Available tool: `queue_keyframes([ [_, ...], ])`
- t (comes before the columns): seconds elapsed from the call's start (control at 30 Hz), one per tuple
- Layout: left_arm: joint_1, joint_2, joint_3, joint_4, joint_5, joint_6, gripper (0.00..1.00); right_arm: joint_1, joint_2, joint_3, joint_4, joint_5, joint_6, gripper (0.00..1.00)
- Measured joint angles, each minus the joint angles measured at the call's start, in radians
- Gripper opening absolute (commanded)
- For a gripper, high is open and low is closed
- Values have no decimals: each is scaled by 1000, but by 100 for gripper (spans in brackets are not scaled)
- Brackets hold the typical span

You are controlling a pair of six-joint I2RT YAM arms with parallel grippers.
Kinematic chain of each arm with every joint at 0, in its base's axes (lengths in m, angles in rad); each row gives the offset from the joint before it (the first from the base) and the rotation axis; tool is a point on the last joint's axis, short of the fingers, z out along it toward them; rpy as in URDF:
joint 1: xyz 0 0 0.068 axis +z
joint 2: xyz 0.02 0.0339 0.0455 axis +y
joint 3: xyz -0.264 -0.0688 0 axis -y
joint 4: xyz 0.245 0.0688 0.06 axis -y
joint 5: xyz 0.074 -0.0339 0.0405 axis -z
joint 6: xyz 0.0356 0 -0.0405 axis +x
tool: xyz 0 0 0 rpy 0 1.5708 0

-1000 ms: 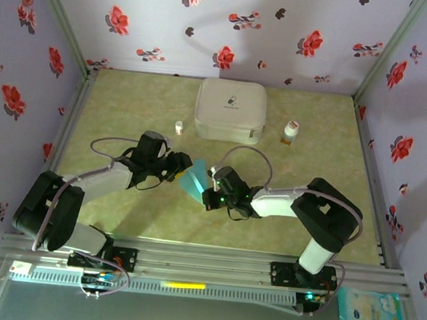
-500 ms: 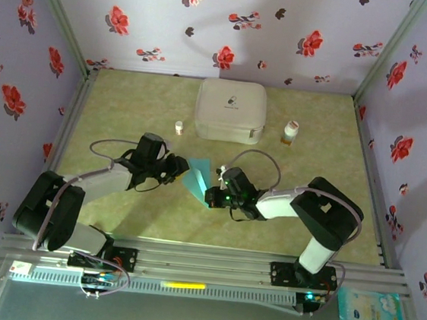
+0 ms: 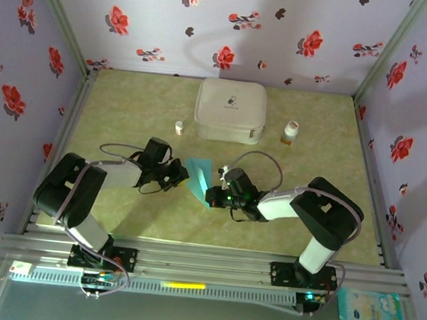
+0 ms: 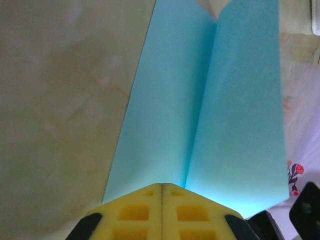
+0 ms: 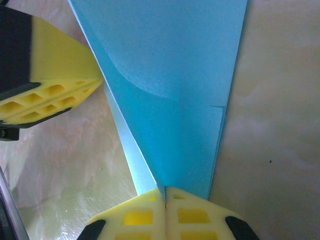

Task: Fold a paper plane with a square sheet of paper (pick it up from the middle)
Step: Fourth fold the wing at the center of the table.

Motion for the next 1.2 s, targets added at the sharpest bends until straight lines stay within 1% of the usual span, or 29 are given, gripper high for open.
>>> queue_keyframes([
  [0.23, 0, 54, 11, 36, 10, 0, 0, 0, 0, 0, 0, 0, 0, 0],
  [0.33, 0, 54, 3, 33, -3, 0, 0, 0, 0, 0, 0, 0, 10, 0],
  [0.63, -19, 22, -73, 127, -37, -43, 0, 0, 0, -13, 17, -21, 42, 0],
  [0.87, -32, -22, -94, 97, -85, -61, 0, 0, 0, -17, 23, -26, 50, 0],
  [1.2, -38, -48, -109, 79, -110, -65, 0, -1, 17, -17, 50, -65, 68, 0],
])
